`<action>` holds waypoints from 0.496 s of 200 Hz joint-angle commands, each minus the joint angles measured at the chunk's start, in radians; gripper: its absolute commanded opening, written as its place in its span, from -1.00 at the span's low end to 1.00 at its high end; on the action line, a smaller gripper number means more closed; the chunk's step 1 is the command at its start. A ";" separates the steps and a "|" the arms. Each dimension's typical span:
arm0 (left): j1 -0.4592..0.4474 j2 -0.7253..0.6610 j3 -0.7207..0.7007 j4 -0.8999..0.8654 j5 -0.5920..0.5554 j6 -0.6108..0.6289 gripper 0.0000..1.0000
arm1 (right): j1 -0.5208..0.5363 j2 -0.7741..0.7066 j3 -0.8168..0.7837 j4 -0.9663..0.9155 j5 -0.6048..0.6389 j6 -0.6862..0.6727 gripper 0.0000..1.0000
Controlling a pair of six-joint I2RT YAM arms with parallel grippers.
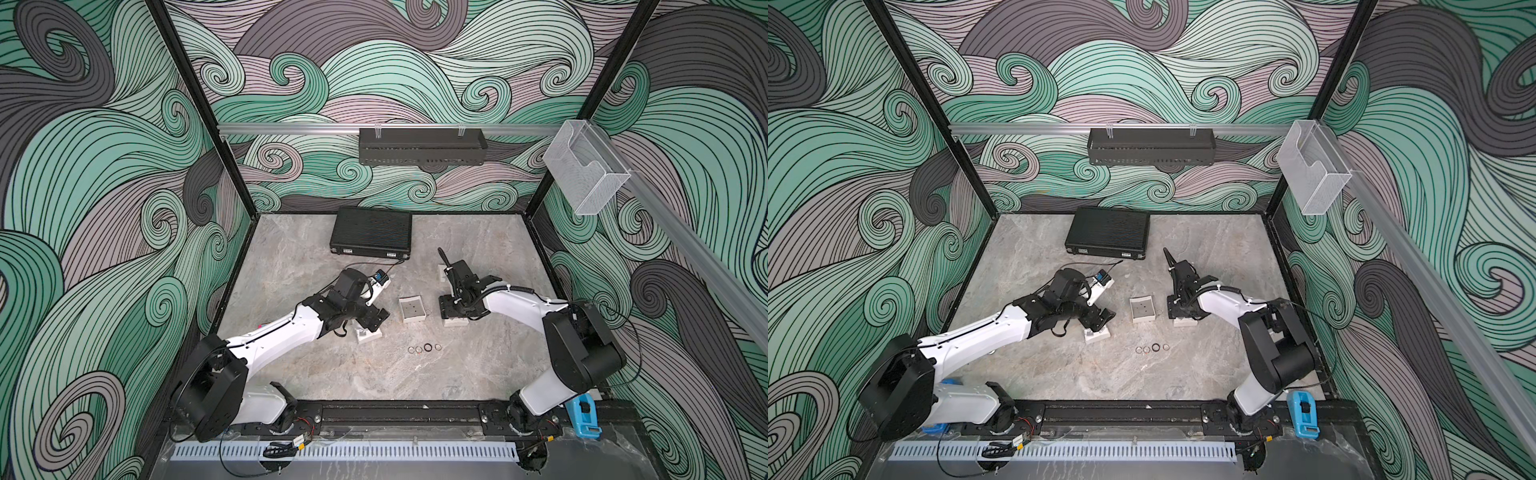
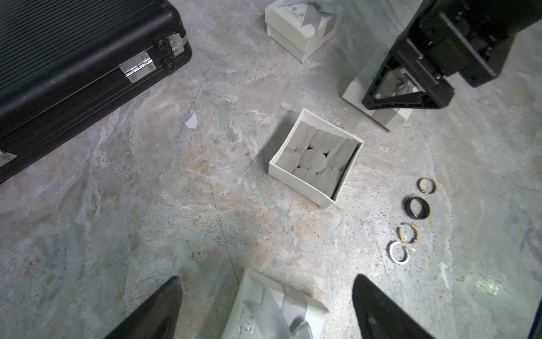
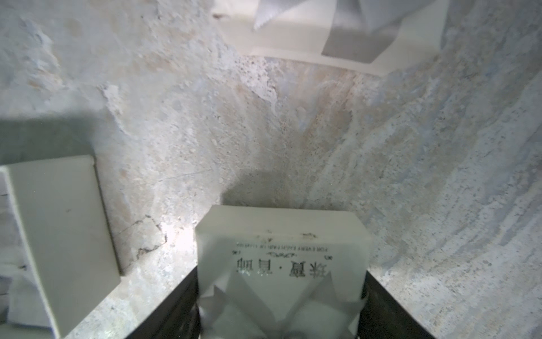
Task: Take the rings out of the lift-off lid box
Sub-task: Pick up the lid from the center of the board.
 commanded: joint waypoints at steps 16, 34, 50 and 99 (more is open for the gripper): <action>0.005 -0.080 -0.054 0.071 0.099 0.042 0.85 | 0.027 -0.070 0.076 -0.079 0.016 -0.010 0.49; 0.005 -0.090 -0.064 0.078 0.122 0.046 0.85 | 0.047 -0.085 0.107 -0.100 0.009 -0.013 0.49; 0.005 -0.093 -0.068 0.082 0.134 0.048 0.85 | 0.066 -0.087 0.144 -0.123 0.006 -0.011 0.48; 0.005 -0.111 -0.084 0.102 0.220 0.076 0.85 | 0.137 -0.025 0.226 -0.139 -0.013 0.015 0.48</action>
